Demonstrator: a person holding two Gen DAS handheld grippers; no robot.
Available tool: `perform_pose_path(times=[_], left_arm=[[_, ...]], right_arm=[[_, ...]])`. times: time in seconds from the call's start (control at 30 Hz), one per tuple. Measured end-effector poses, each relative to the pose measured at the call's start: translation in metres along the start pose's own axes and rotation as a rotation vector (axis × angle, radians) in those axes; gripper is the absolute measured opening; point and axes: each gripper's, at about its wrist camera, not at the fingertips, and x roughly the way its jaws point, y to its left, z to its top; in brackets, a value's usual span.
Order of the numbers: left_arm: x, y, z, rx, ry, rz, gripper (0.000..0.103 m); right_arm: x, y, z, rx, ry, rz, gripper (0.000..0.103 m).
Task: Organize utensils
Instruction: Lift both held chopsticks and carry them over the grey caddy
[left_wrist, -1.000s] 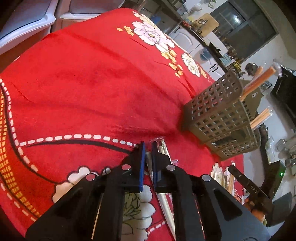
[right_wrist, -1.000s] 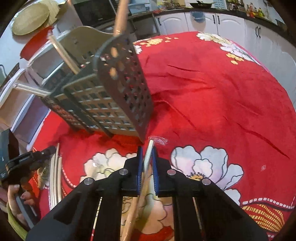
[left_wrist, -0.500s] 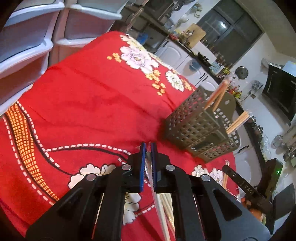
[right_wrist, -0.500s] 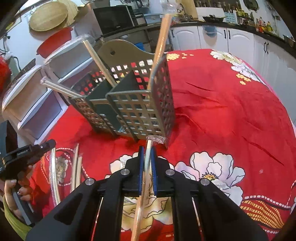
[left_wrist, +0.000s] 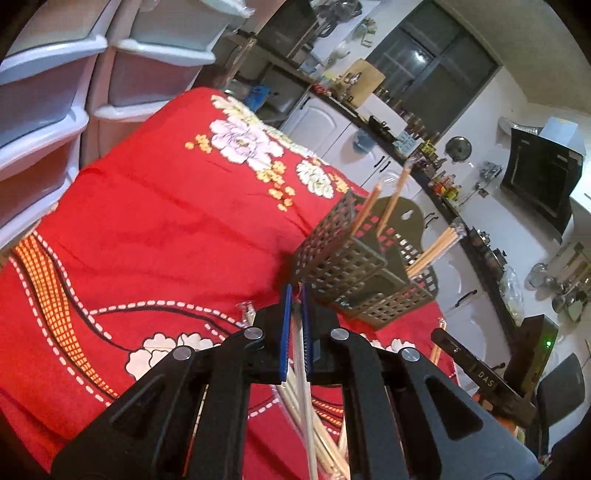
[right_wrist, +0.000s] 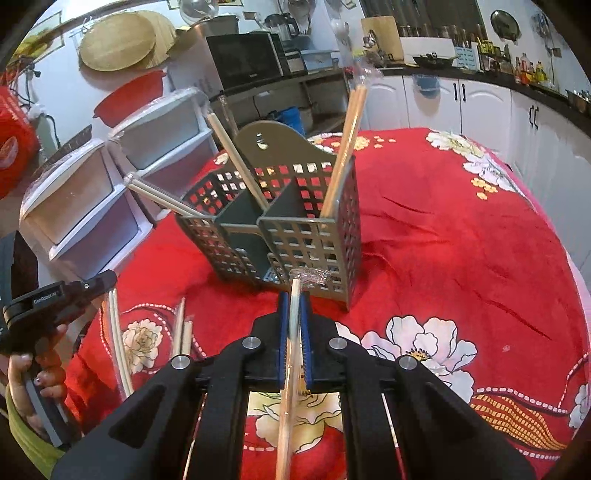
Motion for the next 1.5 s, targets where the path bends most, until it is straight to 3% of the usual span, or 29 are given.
perform_pose_path(times=[0.6, 1.27, 1.5], left_arm=[[-0.025, -0.073, 0.025, 0.148, -0.081, -0.131, 0.001], [-0.038, -0.136, 0.059, 0.278, -0.168, -0.179, 0.000], [-0.034, -0.147, 0.063, 0.320, -0.188, -0.153, 0.000]], right_arm=[[-0.050, 0.021, 0.021, -0.047, -0.135, 0.075, 0.006], [-0.090, 0.024, 0.047, -0.039, -0.282, 0.113, 0.006], [-0.095, 0.027, 0.059, -0.051, -0.320, 0.120, 0.006]])
